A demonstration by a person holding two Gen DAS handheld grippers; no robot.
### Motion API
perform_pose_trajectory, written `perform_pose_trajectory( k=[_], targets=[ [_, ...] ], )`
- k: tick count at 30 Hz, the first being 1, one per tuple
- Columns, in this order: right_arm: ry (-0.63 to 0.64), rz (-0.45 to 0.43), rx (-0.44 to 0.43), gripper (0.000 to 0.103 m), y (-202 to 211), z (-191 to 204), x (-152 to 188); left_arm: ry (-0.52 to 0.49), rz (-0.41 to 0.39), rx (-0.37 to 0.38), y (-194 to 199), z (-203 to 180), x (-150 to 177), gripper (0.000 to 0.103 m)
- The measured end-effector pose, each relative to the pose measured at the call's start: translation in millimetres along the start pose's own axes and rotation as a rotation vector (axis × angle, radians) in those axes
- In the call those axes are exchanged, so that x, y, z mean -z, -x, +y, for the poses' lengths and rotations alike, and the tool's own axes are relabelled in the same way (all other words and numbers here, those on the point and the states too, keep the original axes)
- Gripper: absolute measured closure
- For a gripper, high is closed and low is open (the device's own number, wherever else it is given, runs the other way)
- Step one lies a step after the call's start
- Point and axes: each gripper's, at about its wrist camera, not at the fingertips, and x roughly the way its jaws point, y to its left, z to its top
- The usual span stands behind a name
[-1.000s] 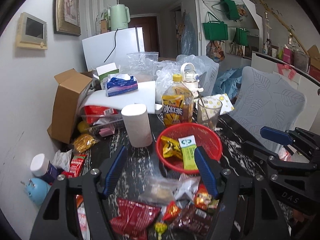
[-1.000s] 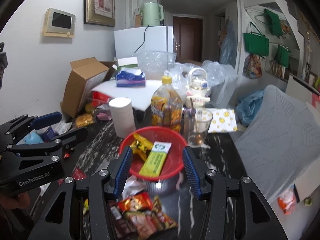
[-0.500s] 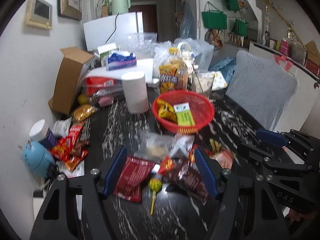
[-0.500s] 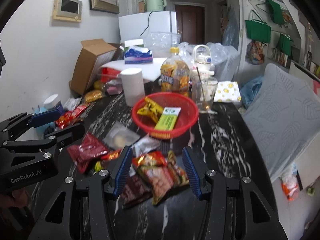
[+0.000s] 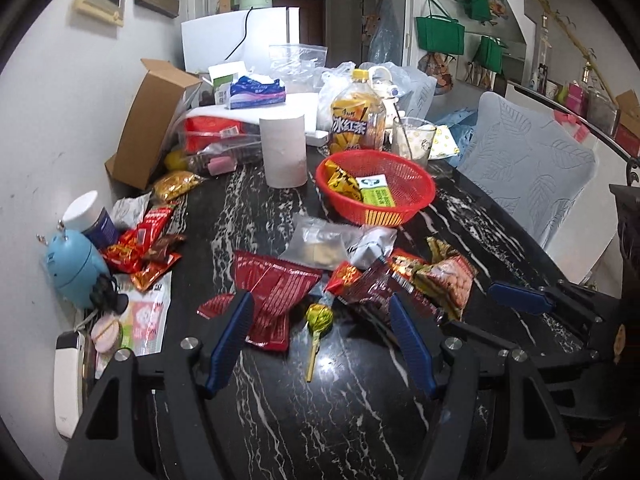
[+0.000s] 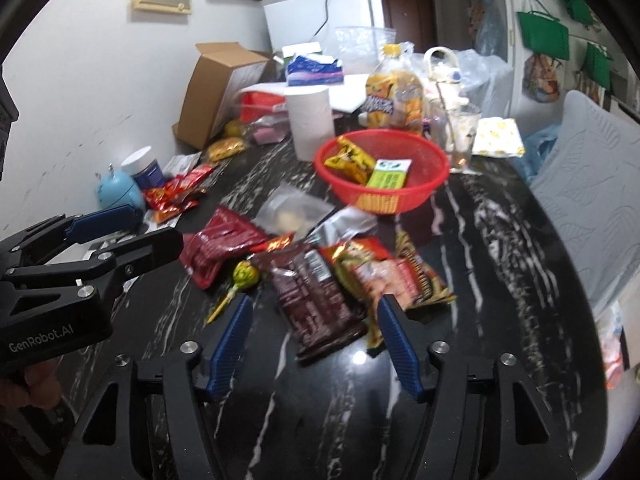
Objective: Organize snacks
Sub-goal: 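Withdraw both tools from the basket back toward the remaining snacks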
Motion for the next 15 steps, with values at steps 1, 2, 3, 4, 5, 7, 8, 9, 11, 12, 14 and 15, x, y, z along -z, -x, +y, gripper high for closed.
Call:
perform_pose_trajectory(
  k=[1, 2, 3, 4, 5, 7, 8, 9, 11, 12, 14, 15],
  targets=[
    [0.003, 0.008, -0.009, 0.038, -2.6, 1.0, 1.1, 0.004, 0.005, -0.002, -1.6, 1.7, 2.0, 0.034],
    [0.009, 0.014, -0.017, 0.038, -5.4, 2.4, 2.2, 0.010, 0.011, -0.002, -3.3, 3.5, 4.0, 0.034],
    [0.014, 0.018, -0.021, 0.038, -7.9, 3.5, 2.4, 0.015, 0.015, 0.001, -5.4, 5.3, 6.2, 0.034],
    [0.019, 0.022, -0.024, 0.038, -10.5, 4.5, 2.9, 0.020, 0.018, 0.001, -7.1, 6.7, 8.3, 0.034],
    [0.024, 0.028, -0.031, 0.038, -13.8, 5.5, 3.7, 0.025, 0.024, 0.000, -9.0, 8.3, 10.4, 0.034],
    [0.031, 0.037, -0.043, 0.038, -19.9, 7.4, 3.9, 0.034, 0.041, -0.002, -13.6, 11.4, 14.5, 0.034],
    [0.035, 0.046, -0.048, 0.038, -24.3, 8.2, 4.4, 0.042, 0.050, -0.003, -16.8, 13.9, 16.3, 0.034],
    [0.039, 0.053, -0.053, 0.038, -28.2, 8.8, 4.8, 0.048, 0.059, -0.003, -19.2, 15.8, 17.1, 0.034],
    [0.043, 0.070, -0.066, 0.038, -36.4, 9.4, 5.3, 0.069, 0.077, 0.007, -25.2, 20.7, 17.9, 0.034],
    [0.045, 0.079, -0.072, 0.038, -41.2, 9.6, 5.1, 0.079, 0.086, 0.012, -29.1, 23.4, 18.2, 0.034],
    [0.041, 0.096, -0.083, 0.038, -50.4, 9.4, 4.1, 0.090, 0.103, 0.017, -36.8, 27.3, 19.2, 0.034],
    [0.038, 0.102, -0.086, 0.038, -53.6, 8.7, 3.9, 0.093, 0.107, 0.020, -39.4, 28.4, 19.8, 0.034]
  ],
)
